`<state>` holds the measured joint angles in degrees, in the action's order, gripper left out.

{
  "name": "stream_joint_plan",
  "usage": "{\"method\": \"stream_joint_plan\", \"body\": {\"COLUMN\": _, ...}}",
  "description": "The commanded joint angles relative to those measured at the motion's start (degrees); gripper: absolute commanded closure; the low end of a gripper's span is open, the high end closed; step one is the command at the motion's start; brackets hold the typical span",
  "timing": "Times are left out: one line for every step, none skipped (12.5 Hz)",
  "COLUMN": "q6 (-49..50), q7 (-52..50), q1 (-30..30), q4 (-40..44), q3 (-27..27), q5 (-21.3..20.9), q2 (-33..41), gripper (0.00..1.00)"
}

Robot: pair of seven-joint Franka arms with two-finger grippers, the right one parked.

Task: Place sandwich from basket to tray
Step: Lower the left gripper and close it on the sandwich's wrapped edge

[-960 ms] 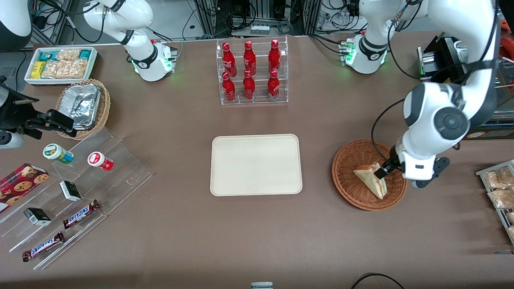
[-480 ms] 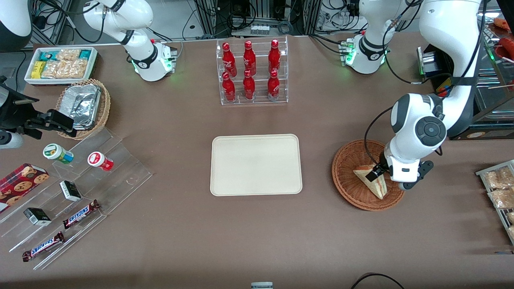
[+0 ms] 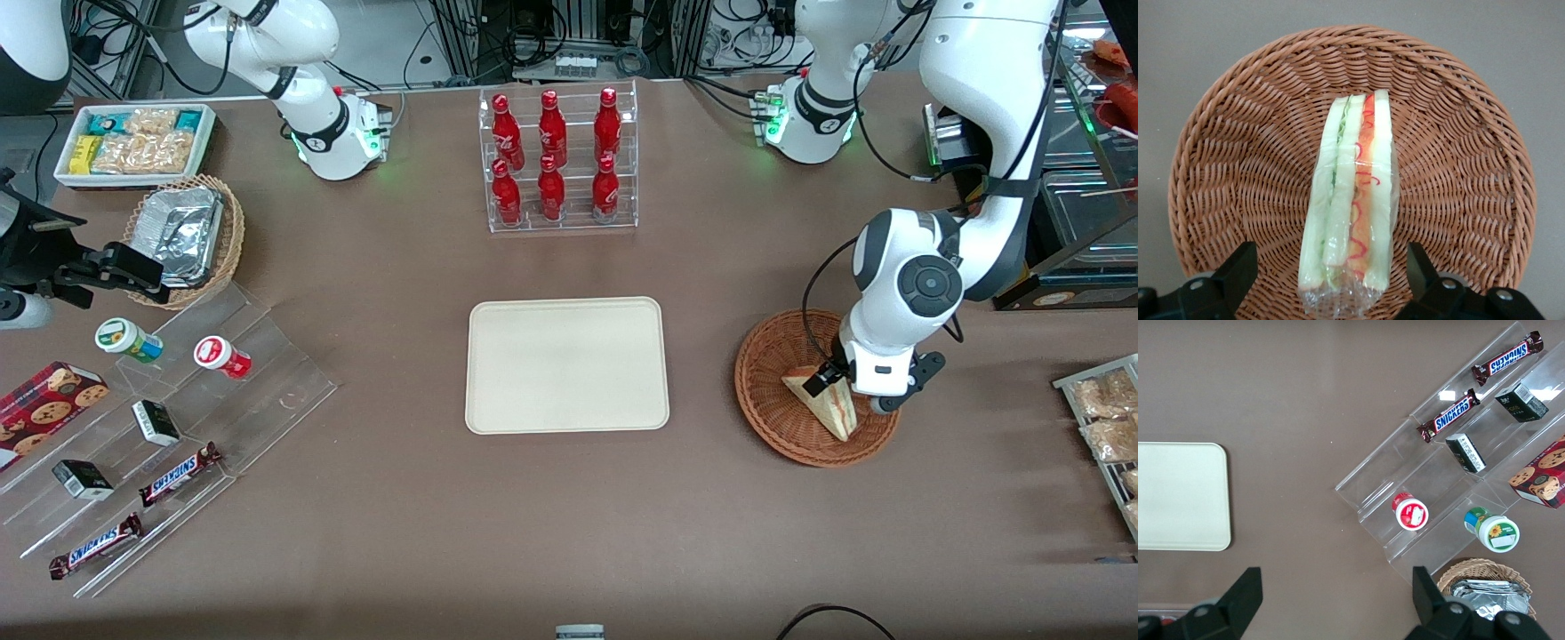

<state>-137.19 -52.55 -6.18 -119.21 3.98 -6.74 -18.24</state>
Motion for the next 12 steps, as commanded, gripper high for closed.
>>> {"method": "stream_joint_plan", "body": {"q6": -1.5, "q7": -2.0, "q1": -0.7, "q4": 0.6, "q3": -0.4, "q5": -1.3, "q2": -1.1, "gripper": 0.64}}
{"method": "stream_joint_plan", "body": {"q6": -1.1, "q7": -2.3, "q1": -0.7, "q4": 1.7, "q3": -0.4, "q5": -1.3, "q2": -1.8, "gripper": 0.89}}
{"method": "stream_joint_plan", "body": {"q6": -0.8, "q7": -2.2, "q1": -0.7, "q4": 2.3, "q3": -0.4, "q5": -1.3, "q2": -2.2, "gripper": 1.00}}
{"method": "stream_joint_plan", "body": {"q6": -0.9, "q7": -2.2, "q1": -0.8, "q4": 2.3, "q3": -0.4, "q5": -1.3, "q2": -2.2, "gripper": 1.00}}
{"method": "stream_joint_plan", "body": {"q6": -0.8, "q7": -2.2, "q1": -0.8, "q4": 2.4, "q3": -0.3, "q5": -1.3, "q2": -2.2, "gripper": 1.00}}
{"method": "stream_joint_plan", "body": {"q6": -0.5, "q7": -1.9, "q1": -0.8, "q4": 2.5, "q3": -0.3, "q5": -1.3, "q2": -1.9, "gripper": 1.00}}
{"method": "stream_joint_plan", "body": {"q6": 1.9, "q7": -1.5, "q1": -0.8, "q4": 3.2, "q3": -0.3, "q5": -1.3, "q2": -1.2, "gripper": 1.00}}
{"method": "stream_joint_plan", "body": {"q6": 6.9, "q7": -0.8, "q1": -0.8, "q4": 5.0, "q3": -0.2, "q5": -1.3, "q2": -0.1, "gripper": 1.00}}
{"method": "stream_joint_plan", "body": {"q6": 13.5, "q7": 0.4, "q1": -2.0, "q4": 8.2, "q3": -0.2, "q5": -1.3, "q2": 1.0, "gripper": 1.00}}
{"method": "stream_joint_plan", "body": {"q6": 20.7, "q7": 0.9, "q1": -3.8, "q4": 11.6, "q3": -0.2, "q5": -1.3, "q2": 1.7, "gripper": 1.00}}
{"method": "stream_joint_plan", "body": {"q6": 26.2, "q7": 0.9, "q1": -5.7, "q4": 14.9, "q3": -0.2, "q5": -1.3, "q2": 2.2, "gripper": 1.00}}
{"method": "stream_joint_plan", "body": {"q6": 29.9, "q7": 0.9, "q1": -8.0, "q4": 17.3, "q3": -0.1, "q5": -1.3, "q2": 2.4, "gripper": 1.00}}
